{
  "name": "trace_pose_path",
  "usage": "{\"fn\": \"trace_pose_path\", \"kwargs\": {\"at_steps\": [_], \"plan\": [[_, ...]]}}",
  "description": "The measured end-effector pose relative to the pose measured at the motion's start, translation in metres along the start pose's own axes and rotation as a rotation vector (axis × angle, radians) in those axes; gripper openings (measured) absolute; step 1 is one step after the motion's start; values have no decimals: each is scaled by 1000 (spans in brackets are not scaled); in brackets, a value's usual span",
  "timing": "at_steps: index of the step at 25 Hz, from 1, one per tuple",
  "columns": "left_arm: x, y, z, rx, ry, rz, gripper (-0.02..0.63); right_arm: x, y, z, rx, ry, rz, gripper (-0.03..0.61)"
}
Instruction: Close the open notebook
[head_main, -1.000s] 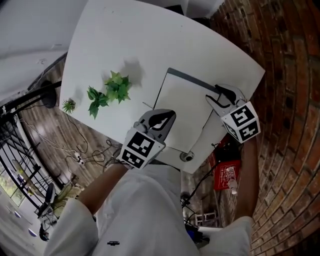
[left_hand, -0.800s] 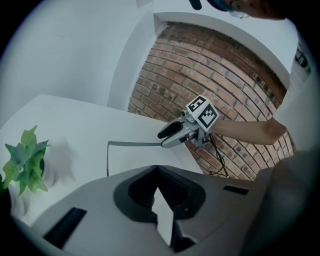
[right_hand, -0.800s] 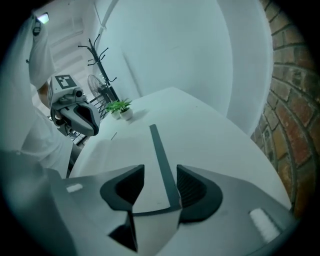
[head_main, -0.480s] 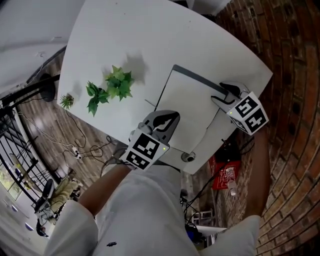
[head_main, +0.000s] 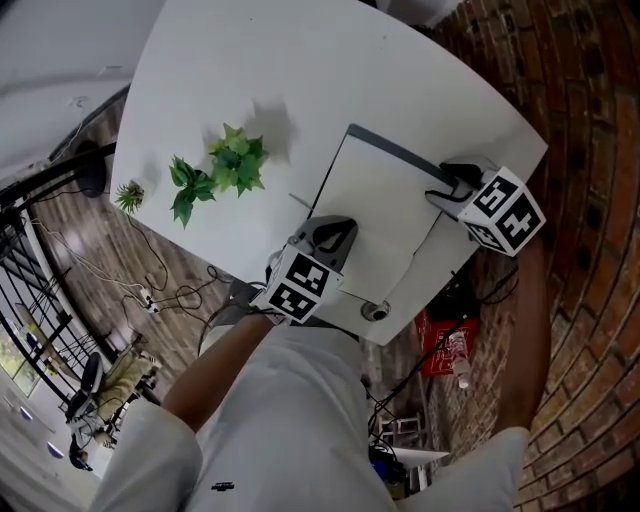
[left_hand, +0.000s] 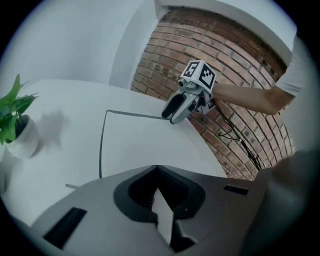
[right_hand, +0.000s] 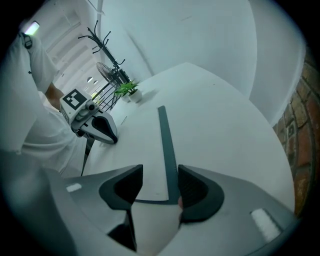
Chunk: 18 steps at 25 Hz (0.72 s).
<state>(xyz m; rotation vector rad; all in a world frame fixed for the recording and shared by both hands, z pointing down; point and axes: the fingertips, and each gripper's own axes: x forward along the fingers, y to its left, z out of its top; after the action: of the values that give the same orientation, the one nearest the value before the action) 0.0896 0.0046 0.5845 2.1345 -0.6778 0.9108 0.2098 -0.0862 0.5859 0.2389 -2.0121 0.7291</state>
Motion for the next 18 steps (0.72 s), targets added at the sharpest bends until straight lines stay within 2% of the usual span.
{"fn": "trace_pose_path", "kwargs": {"at_steps": [5, 9, 10, 11, 12, 13, 18], "plan": [[1, 0, 1, -26, 4, -15, 9, -1, 1, -1, 21, 7, 25, 232], [1, 0, 1, -29, 3, -3, 9, -4, 12, -1, 68, 25, 122, 230], [1, 0, 1, -30, 2, 1, 9, -2, 20, -2, 70, 37, 152, 173], [1, 0, 1, -31, 0, 4, 9, 1, 25, -3, 60, 43, 155, 170], [1, 0, 1, -31, -3, 7, 9, 2, 26, -4, 47, 36, 131, 136], [1, 0, 1, -29, -4, 7, 9, 2, 24, -4, 43, 16, 92, 127], [1, 0, 2, -36, -7, -1, 9, -14, -5, -6, 54, -61, -99, 146]]}}
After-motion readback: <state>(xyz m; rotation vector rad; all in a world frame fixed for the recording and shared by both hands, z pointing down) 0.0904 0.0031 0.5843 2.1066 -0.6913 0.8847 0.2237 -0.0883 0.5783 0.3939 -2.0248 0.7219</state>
